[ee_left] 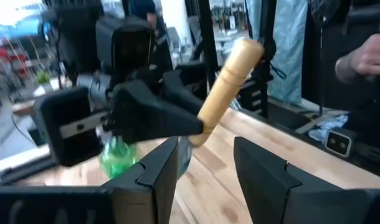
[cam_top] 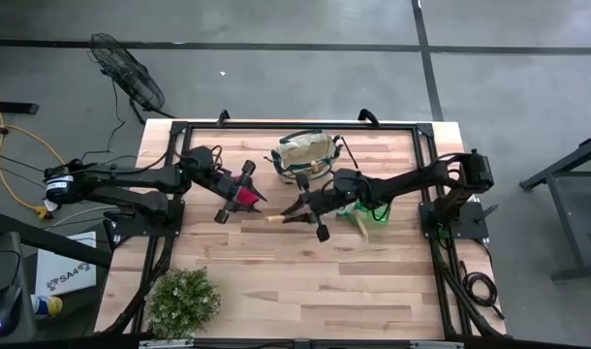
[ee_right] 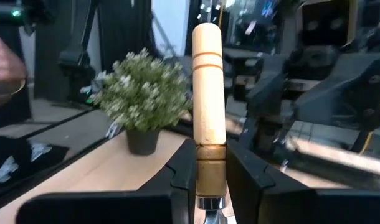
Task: Pick & Place Garden tools in Gardening bag
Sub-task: Put the brown trowel into the gardening bag
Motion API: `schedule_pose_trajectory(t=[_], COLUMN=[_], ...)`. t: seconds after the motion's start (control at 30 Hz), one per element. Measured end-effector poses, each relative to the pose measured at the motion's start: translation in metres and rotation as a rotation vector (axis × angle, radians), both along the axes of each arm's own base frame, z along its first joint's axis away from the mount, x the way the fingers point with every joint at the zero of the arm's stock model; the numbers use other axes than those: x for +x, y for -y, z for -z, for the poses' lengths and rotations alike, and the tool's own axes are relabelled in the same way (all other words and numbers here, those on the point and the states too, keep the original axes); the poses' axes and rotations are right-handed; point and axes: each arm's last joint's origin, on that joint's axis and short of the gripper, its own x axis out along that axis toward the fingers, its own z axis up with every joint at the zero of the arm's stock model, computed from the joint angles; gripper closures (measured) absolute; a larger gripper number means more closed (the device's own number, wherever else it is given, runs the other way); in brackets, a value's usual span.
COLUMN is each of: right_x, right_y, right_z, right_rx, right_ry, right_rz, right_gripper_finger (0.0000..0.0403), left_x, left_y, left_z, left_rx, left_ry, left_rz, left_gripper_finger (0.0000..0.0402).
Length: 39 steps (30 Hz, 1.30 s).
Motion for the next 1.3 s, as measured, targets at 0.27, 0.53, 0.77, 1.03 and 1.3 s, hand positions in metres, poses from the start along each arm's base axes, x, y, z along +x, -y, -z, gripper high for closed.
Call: schedule_pose_trajectory(t=[0.27,0.53,0.77,1.03,1.3], right_x=[0.0,0.0,0.0,0.0,0.0], right_y=[0.011,0.016,0.016,0.017,0.018], right_z=[-0.008,-0.012,-0.012,-0.008,-0.007], right_rx=[-0.012,-0.019,-0.019,-0.018,-0.018], right_ry=[0.089,0.13,0.133,0.088,0.08], right_rz=[0.086,0.098,0.098,0.118,0.124], right_gripper_finger=[0.0353,0.0353,0.0353,0.0353,0.0353], left_x=[0.0,0.013,0.034,0.035,0.03], left_y=[0.002,0.014,0.016,0.016,0.017], left_z=[-0.013,-0.022,-0.023,-0.025,-0.03], left_rx=[0.027,0.054,0.068,0.06,0.057], left_ry=[0.143,0.18,0.159,0.157,0.177], left_rz=[-0.046,-0.089,-0.093,-0.063,-0.025], left_gripper_finger=[0.0249,0.0249,0.0249,0.0249,0.0249])
